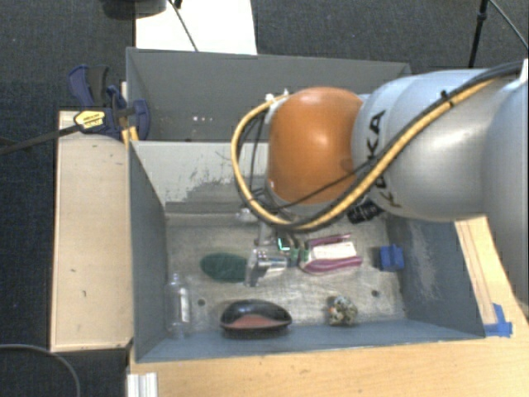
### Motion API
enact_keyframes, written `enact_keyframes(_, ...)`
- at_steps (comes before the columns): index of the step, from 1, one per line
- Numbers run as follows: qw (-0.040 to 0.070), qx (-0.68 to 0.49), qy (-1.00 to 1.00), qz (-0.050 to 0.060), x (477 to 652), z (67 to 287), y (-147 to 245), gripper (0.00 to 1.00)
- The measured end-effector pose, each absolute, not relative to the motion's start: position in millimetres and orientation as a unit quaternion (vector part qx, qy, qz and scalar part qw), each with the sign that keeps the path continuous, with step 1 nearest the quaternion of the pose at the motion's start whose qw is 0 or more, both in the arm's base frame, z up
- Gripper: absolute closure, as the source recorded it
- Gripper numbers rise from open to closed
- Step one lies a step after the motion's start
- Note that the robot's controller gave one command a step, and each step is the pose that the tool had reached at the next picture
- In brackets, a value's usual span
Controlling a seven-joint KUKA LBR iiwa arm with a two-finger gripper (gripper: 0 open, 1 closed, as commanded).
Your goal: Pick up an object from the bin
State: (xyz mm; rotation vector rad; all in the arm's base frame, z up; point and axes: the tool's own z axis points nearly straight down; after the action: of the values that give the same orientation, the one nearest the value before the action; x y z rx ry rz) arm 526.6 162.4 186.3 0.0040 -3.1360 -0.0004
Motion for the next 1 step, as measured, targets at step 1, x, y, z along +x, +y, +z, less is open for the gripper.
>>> enact_keyframes(1,-0.003,0.082,-0.997,-0.001,525.1,82.7,184.5,0.00)
